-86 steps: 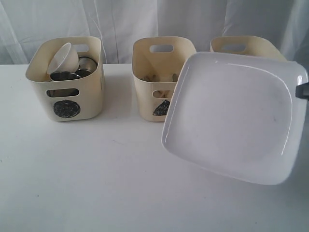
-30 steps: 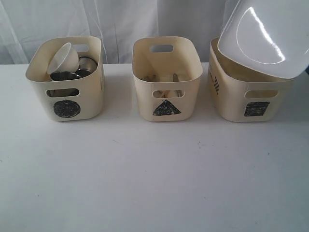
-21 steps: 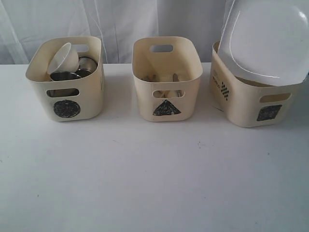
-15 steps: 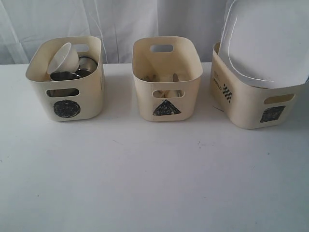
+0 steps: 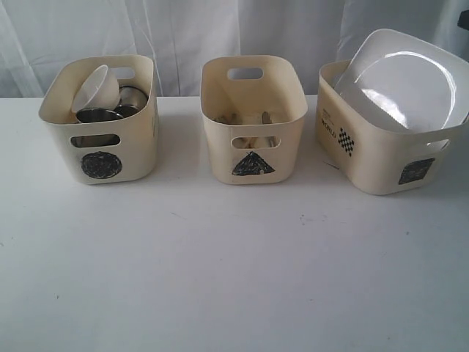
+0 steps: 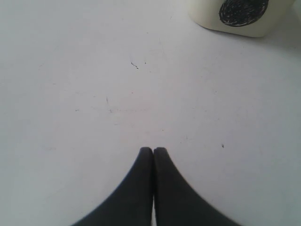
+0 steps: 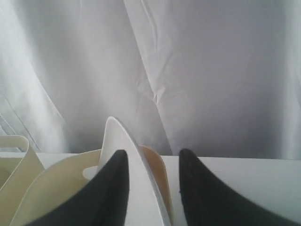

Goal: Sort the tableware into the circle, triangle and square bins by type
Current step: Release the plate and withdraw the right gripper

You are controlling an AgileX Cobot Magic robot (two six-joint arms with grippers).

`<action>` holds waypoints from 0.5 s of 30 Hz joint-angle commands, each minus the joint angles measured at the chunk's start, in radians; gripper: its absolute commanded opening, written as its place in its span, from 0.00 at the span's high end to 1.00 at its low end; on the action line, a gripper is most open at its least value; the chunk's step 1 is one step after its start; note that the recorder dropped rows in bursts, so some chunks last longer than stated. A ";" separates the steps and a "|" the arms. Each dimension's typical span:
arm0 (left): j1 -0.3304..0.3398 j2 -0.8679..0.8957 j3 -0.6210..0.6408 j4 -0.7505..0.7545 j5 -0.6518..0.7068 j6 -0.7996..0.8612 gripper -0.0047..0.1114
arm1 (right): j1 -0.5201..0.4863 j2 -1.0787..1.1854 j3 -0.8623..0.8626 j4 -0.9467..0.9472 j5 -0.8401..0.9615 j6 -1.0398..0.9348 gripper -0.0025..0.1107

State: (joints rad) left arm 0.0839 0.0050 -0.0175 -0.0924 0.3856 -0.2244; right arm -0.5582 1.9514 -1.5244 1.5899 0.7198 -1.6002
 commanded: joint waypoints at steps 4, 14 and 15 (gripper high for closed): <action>-0.005 -0.005 0.009 -0.005 0.049 -0.005 0.96 | -0.001 -0.004 -0.004 0.003 -0.153 0.114 0.73; -0.005 -0.005 0.009 -0.005 0.049 -0.005 0.96 | -0.001 -0.040 0.000 0.002 -0.129 0.290 0.98; -0.005 -0.005 0.009 -0.005 0.049 -0.005 0.96 | -0.001 -0.057 0.000 0.002 -0.126 0.302 0.98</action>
State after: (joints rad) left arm 0.0839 0.0050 -0.0175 -0.0924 0.3856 -0.2244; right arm -0.5582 1.9387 -1.5244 1.5879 0.5701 -1.3333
